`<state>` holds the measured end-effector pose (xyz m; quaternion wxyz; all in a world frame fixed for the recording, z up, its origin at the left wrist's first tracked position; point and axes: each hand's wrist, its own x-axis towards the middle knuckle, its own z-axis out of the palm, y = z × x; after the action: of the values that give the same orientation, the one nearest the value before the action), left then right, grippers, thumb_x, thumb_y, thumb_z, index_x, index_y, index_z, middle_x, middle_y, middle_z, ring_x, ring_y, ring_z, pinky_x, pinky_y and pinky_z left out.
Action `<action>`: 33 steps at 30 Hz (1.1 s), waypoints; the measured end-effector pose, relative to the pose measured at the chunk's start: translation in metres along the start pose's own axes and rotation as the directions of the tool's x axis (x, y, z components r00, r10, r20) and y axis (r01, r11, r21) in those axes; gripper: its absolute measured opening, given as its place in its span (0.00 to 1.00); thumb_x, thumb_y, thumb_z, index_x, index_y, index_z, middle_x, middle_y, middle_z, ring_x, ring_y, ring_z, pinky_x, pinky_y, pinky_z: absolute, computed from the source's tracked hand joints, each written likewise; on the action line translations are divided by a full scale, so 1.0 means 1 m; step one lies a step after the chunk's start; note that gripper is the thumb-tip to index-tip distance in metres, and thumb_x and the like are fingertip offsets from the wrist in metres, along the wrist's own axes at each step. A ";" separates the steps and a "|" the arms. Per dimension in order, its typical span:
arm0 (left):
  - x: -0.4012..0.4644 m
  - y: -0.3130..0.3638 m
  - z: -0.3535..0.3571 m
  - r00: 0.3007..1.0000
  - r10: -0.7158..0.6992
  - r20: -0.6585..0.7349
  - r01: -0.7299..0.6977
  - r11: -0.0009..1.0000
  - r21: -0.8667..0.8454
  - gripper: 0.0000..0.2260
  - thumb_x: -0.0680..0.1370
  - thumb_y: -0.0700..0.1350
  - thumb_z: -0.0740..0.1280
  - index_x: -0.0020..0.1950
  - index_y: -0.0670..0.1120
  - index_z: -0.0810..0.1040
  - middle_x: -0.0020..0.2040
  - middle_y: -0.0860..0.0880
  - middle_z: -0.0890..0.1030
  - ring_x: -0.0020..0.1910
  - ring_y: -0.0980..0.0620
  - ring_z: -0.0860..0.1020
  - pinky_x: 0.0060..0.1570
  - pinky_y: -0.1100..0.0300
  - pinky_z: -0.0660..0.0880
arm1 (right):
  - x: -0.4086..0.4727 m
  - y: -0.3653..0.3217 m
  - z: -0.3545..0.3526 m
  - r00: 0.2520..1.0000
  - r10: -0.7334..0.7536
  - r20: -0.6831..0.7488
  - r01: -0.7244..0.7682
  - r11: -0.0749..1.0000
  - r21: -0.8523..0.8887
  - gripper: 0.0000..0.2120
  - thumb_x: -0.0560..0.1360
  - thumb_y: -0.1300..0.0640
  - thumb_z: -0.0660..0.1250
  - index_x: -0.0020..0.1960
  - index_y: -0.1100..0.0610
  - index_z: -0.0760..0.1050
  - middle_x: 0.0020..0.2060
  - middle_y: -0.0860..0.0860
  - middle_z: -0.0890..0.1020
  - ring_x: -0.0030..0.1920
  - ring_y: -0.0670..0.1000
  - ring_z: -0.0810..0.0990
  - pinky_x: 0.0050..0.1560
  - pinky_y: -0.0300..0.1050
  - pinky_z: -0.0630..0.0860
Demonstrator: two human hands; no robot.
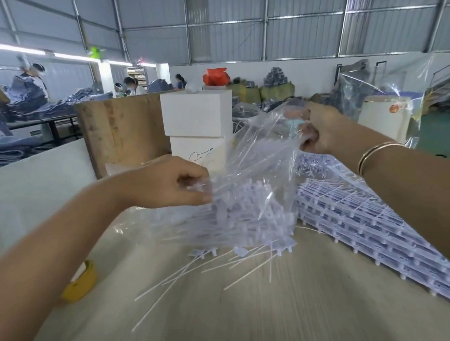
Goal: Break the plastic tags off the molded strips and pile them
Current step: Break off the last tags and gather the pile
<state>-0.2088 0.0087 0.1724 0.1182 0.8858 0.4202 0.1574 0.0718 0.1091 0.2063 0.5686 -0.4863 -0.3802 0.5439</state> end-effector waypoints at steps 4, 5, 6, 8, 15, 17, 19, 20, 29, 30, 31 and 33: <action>0.016 -0.010 -0.002 0.910 -0.400 0.109 0.413 0.849 -0.330 0.19 0.79 0.60 0.56 0.49 0.49 0.80 0.33 0.46 0.77 0.26 0.50 0.75 0.31 0.61 0.77 | -0.001 0.002 -0.007 1.000 0.008 0.000 -0.008 0.991 0.131 0.23 0.83 0.50 0.46 0.41 0.55 0.76 0.28 0.48 0.61 0.22 0.43 0.54 0.16 0.31 0.54; 0.019 -0.020 -0.002 0.854 -0.504 0.129 0.520 0.827 -0.212 0.14 0.81 0.55 0.57 0.52 0.48 0.77 0.38 0.44 0.81 0.28 0.48 0.79 0.34 0.59 0.78 | -0.001 0.002 -0.008 1.000 0.004 -0.019 -0.001 0.989 0.148 0.23 0.83 0.49 0.46 0.40 0.55 0.75 0.28 0.48 0.62 0.20 0.43 0.55 0.16 0.31 0.54; 0.021 -0.032 -0.004 0.799 -0.589 0.118 0.593 0.805 0.002 0.10 0.81 0.49 0.58 0.55 0.47 0.74 0.44 0.44 0.82 0.34 0.46 0.82 0.40 0.56 0.79 | 0.000 0.002 -0.011 0.999 0.001 -0.048 0.007 0.987 0.158 0.23 0.82 0.49 0.47 0.40 0.55 0.75 0.28 0.48 0.63 0.18 0.43 0.57 0.16 0.30 0.54; 0.017 -0.047 -0.007 0.726 -0.683 0.081 0.602 0.688 0.405 0.14 0.77 0.46 0.61 0.61 0.44 0.71 0.51 0.45 0.82 0.45 0.46 0.82 0.49 0.55 0.77 | 0.001 0.004 -0.015 0.993 -0.002 -0.117 0.022 0.986 0.164 0.20 0.82 0.48 0.48 0.43 0.55 0.74 0.28 0.48 0.65 0.15 0.44 0.59 0.17 0.29 0.55; 0.028 -0.073 -0.022 0.672 -0.706 -0.225 0.642 0.404 0.652 0.08 0.77 0.48 0.62 0.43 0.45 0.77 0.38 0.50 0.75 0.43 0.48 0.76 0.52 0.53 0.76 | 0.007 0.017 -0.014 0.995 0.001 -0.096 0.000 1.000 0.017 0.15 0.81 0.49 0.55 0.47 0.54 0.76 0.24 0.48 0.67 0.18 0.43 0.58 0.15 0.32 0.55; 0.034 -0.068 -0.034 0.707 -0.611 -0.357 0.691 0.488 0.533 0.08 0.77 0.46 0.62 0.45 0.47 0.80 0.38 0.50 0.77 0.39 0.49 0.76 0.43 0.59 0.73 | 0.011 0.017 -0.005 1.000 -0.006 0.021 0.007 0.999 -0.040 0.09 0.80 0.55 0.59 0.43 0.55 0.73 0.20 0.47 0.68 0.18 0.42 0.58 0.14 0.33 0.56; 0.046 -0.060 -0.041 0.765 -0.542 -0.347 0.643 0.613 0.460 0.09 0.76 0.42 0.64 0.53 0.47 0.81 0.39 0.53 0.77 0.37 0.51 0.76 0.36 0.60 0.72 | 0.015 0.012 0.014 0.989 -0.003 0.146 0.013 0.998 -0.067 0.09 0.81 0.60 0.57 0.43 0.55 0.72 0.21 0.47 0.70 0.20 0.43 0.60 0.16 0.32 0.56; 0.052 -0.054 -0.042 0.780 -0.562 -0.275 0.624 0.672 0.399 0.12 0.76 0.41 0.63 0.59 0.47 0.79 0.39 0.53 0.76 0.35 0.52 0.76 0.33 0.60 0.72 | 0.016 0.009 0.026 0.979 -0.011 0.203 0.026 0.997 -0.068 0.11 0.81 0.62 0.56 0.42 0.55 0.72 0.22 0.47 0.70 0.21 0.43 0.60 0.16 0.33 0.56; 0.028 -0.002 -0.061 0.785 -0.457 0.418 0.557 0.816 -0.152 0.37 0.75 0.50 0.69 0.59 0.84 0.47 0.75 0.50 0.60 0.42 0.42 0.84 0.32 0.58 0.80 | 0.031 -0.015 0.048 0.988 -0.129 0.089 0.128 0.992 0.020 0.16 0.81 0.60 0.51 0.37 0.54 0.67 0.27 0.48 0.67 0.18 0.43 0.61 0.17 0.33 0.51; 0.026 -0.001 -0.065 0.839 -0.405 0.362 0.503 0.832 -0.235 0.33 0.75 0.50 0.69 0.59 0.83 0.54 0.74 0.50 0.64 0.41 0.42 0.84 0.32 0.58 0.80 | 0.032 -0.013 0.045 0.989 -0.130 0.074 0.128 0.991 0.027 0.16 0.81 0.61 0.51 0.36 0.54 0.68 0.28 0.48 0.67 0.17 0.43 0.61 0.18 0.34 0.50; 0.026 -0.002 -0.068 0.903 -0.363 0.229 0.421 0.851 -0.313 0.28 0.75 0.49 0.69 0.60 0.80 0.61 0.69 0.51 0.71 0.39 0.43 0.84 0.32 0.60 0.80 | 0.032 -0.011 0.043 0.990 -0.126 0.066 0.125 0.992 0.028 0.16 0.81 0.61 0.51 0.37 0.55 0.68 0.28 0.48 0.68 0.17 0.43 0.61 0.17 0.34 0.51; 0.026 -0.005 -0.068 0.941 -0.270 -0.203 0.198 0.928 -0.317 0.18 0.78 0.45 0.65 0.59 0.68 0.74 0.54 0.54 0.83 0.33 0.53 0.83 0.33 0.68 0.77 | 0.032 -0.012 0.038 0.991 -0.117 0.059 0.118 0.993 -0.011 0.12 0.80 0.61 0.52 0.41 0.56 0.71 0.29 0.49 0.69 0.17 0.44 0.61 0.16 0.33 0.52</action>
<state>-0.2222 0.0373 0.2382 0.2135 0.7756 0.5069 0.3096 0.0421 0.1463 0.2234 0.5847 -0.4509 -0.4286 0.5206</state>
